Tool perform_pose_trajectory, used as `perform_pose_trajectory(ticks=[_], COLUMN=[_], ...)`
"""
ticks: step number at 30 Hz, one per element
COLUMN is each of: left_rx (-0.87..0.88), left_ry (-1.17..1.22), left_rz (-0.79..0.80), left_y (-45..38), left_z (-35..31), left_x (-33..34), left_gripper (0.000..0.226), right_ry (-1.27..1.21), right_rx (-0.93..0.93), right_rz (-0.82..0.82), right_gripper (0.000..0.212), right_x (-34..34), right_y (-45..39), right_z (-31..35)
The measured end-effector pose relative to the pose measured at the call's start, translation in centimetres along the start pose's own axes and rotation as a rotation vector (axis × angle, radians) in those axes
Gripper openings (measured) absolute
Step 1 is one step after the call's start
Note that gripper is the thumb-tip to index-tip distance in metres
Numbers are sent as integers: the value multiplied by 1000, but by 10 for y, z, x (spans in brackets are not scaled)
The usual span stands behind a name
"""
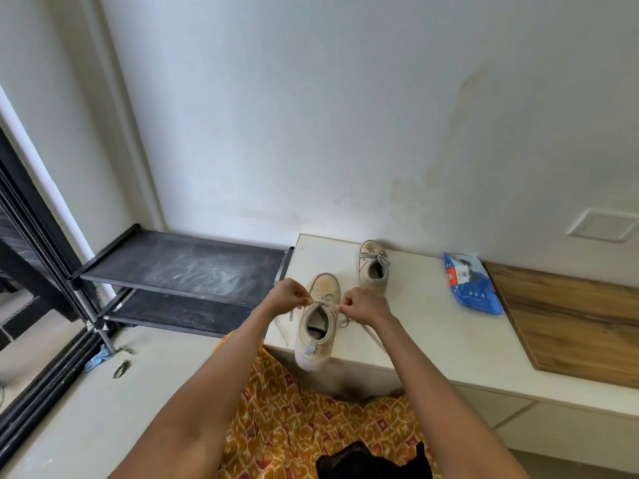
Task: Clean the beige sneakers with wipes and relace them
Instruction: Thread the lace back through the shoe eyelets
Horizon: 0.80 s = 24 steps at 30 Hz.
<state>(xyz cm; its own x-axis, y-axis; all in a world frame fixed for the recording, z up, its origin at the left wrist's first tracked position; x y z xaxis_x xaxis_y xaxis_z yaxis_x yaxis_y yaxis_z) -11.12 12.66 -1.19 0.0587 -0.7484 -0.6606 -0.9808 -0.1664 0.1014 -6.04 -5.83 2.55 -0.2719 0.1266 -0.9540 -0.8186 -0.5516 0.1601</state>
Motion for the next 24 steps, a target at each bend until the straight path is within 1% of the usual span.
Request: perform_pose_trajectory(ticks=[3,6,8,11,14,17,19,21,24], left_rx=[-9,-35,-60,-70,-20,3,3,-7,-51], left_ry=[-32,-34,-1,42,86,73,63,41,-31], left_rz=[-28,-4,52,134,158,102,58,25,-32], left_y=[0,1,0,1,1,-1,-2,-3,-1], left_z=[0,3,3,-2,-7,-6,-6,-8,-12], left_x=[1,1,1,-2,1,5,6,6,8], left_gripper=[15,16,16,13,15,14,12,11,13], right_ry=[116,209,234,187,4,-255,-400,-622,-940], right_rx=[-42,-78,-57,42,201,276,269,264,306], right_rz=[-35,-83,-117,-115,-69,-15,-54,-120,-138], right_gripper=[28,33,35,38,45,47,40,30,31], right_x=[2,6,10,17,30,47,51,51,50], right_y=[0,0,2,4,2,3,5,5,3], right_z=[1,4,4,5,4,4,3,3,13])
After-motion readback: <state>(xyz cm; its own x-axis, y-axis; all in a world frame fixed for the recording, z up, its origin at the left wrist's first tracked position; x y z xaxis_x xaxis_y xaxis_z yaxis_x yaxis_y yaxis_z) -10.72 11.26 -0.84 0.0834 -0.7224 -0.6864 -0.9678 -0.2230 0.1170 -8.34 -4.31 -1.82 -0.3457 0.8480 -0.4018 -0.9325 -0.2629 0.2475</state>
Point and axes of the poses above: each hand's wrist, its own y-axis away from the middle knuckle, its own x-axis out of the palm, z = x × y, the point moved 3 cm from there along -y, towards the middle knuckle
